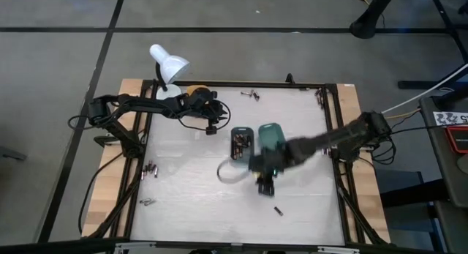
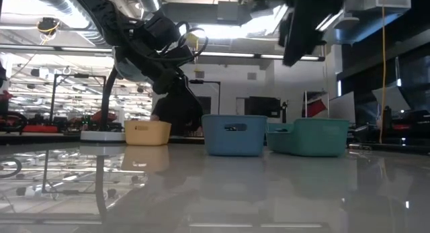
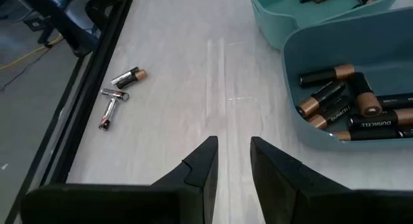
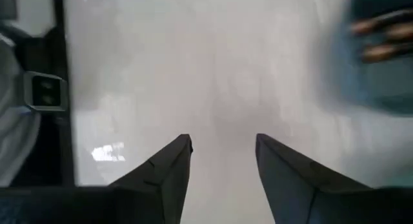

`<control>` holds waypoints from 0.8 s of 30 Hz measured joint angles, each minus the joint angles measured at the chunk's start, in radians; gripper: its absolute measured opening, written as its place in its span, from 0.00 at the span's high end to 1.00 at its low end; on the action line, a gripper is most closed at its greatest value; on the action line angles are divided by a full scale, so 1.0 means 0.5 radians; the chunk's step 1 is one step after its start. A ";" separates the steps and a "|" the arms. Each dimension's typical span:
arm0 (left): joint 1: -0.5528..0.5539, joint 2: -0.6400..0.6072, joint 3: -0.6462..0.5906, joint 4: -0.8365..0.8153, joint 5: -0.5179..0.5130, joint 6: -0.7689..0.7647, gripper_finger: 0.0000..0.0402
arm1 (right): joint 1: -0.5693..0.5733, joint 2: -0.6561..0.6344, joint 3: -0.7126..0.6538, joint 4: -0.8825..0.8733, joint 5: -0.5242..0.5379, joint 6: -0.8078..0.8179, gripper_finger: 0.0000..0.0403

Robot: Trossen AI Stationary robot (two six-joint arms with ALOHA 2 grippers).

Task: Sort batteries
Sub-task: Put the black battery into the blue bin

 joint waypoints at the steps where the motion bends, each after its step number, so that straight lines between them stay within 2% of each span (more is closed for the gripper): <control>1: 0.000 0.000 0.000 -0.002 0.000 0.001 0.80 | 0.072 0.006 -0.018 0.045 0.029 0.097 0.57; 5: 0.000 0.000 0.000 -0.011 0.000 0.006 0.80 | 0.298 0.052 -0.061 0.314 0.077 0.398 0.58; 11: -0.005 0.000 0.000 -0.119 0.001 -0.120 0.80 | 0.539 0.261 -0.059 0.431 0.216 1.183 0.58; 14: -0.019 0.000 -0.001 -0.187 0.000 -0.186 0.80 | 0.650 0.408 0.014 0.415 0.316 1.437 0.58; 20: -0.070 0.000 -0.001 -0.220 0.000 -0.259 0.80 | 0.761 0.676 0.340 0.146 0.354 1.504 0.58; 24: -0.108 0.000 -0.001 -0.204 0.000 -0.300 0.80 | 0.817 0.805 0.587 -0.157 0.574 1.459 0.58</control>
